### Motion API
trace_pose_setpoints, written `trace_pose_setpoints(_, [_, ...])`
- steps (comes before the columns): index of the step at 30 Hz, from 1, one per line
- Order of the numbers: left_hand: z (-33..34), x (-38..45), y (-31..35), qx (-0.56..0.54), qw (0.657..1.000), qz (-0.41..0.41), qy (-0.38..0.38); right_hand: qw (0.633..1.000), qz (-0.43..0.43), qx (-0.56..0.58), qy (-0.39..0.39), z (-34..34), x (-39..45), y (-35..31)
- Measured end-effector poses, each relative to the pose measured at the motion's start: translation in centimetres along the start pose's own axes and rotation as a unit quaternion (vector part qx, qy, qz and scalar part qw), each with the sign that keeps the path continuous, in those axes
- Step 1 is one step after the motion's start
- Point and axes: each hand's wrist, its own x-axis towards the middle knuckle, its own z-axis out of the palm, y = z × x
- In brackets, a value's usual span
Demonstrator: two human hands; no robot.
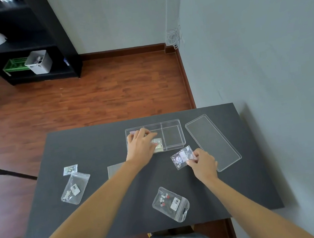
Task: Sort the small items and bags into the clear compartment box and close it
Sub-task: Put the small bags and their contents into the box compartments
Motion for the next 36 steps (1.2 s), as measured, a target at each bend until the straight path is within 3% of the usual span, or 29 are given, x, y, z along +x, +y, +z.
trace_pose_setpoints(4, [-0.2, -3.5, 0.5, -0.015, 0.996, 0.082, -0.006, 0.992, -0.059, 0.100, 0.037, -2.6, 0.1, 0.6])
trace_pose_setpoints(7, [0.4, -6.2, 0.5, -0.035, 0.990, 0.110, -0.080, 0.986, -0.096, 0.125, 0.062, -4.6, 1.0, 0.7])
trace_pose_setpoints(11, [1.7, -8.9, 0.7, -0.021, 0.972, 0.109, -0.208, 0.981, -0.147, 0.099, 0.074, -6.6, 2.7, -0.7])
trace_pose_setpoints(16, [3.5, -11.2, 1.2, 0.028, 0.944, 0.149, -0.292, 0.977, -0.207, 0.036, 0.034, -6.6, 5.3, -3.7])
trace_pose_setpoints(20, [3.9, -11.8, 1.4, 0.050, 0.944, 0.150, -0.289, 0.971, -0.231, -0.060, 0.006, -5.0, 7.2, -5.4])
trace_pose_setpoints(27, [3.7, -12.6, 1.5, 0.019, 0.950, 0.082, -0.300, 0.947, -0.246, -0.205, -0.026, -2.5, 9.5, -6.6])
trace_pose_setpoints(36, [3.3, -13.1, 1.8, -0.064, 0.972, 0.028, -0.226, 0.929, -0.250, -0.265, -0.068, -1.4, 11.0, -7.3])
